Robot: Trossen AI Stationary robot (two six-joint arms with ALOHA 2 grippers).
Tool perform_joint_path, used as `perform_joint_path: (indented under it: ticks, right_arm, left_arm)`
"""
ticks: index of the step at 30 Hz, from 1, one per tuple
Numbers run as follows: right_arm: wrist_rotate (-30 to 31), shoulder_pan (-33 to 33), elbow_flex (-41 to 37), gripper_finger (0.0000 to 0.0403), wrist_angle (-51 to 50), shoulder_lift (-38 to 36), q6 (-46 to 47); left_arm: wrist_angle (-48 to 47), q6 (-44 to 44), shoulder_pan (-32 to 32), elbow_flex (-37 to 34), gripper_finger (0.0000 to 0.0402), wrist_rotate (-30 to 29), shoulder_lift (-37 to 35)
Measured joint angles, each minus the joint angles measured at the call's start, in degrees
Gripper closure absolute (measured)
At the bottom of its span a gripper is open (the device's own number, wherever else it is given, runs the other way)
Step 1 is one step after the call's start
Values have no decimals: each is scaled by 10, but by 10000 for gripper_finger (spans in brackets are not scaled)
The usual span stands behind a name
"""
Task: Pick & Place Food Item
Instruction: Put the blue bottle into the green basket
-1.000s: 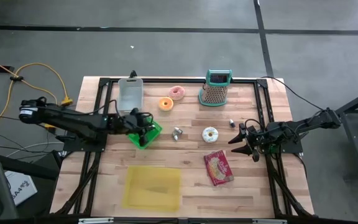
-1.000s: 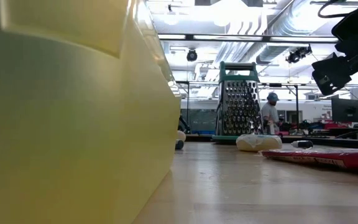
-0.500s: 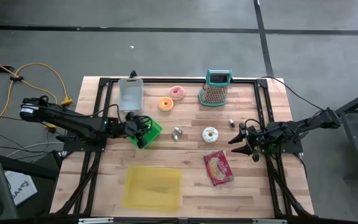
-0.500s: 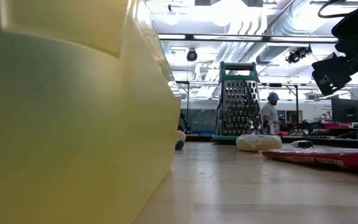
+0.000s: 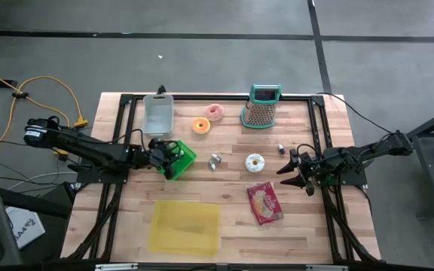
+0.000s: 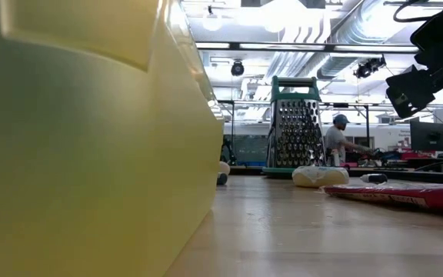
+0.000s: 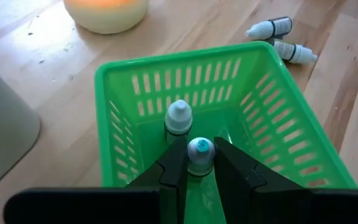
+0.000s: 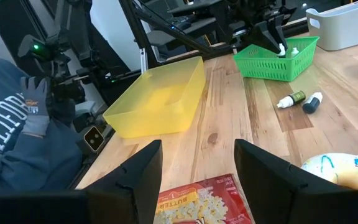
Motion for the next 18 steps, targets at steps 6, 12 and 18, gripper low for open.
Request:
perform_joint_path:
  ticks: [6,12,18]
  right_arm:
    - [0,0,0,215,0,0,0]
    - [0,0,0,215,0,0,0]
    - [0,0,0,215,0,0,0]
  left_arm:
    - [0,-1,0,-1,339,2,0]
    - [0,-1,0,-2,328,2,0]
    - [0,-1,0,-2,327,2,0]
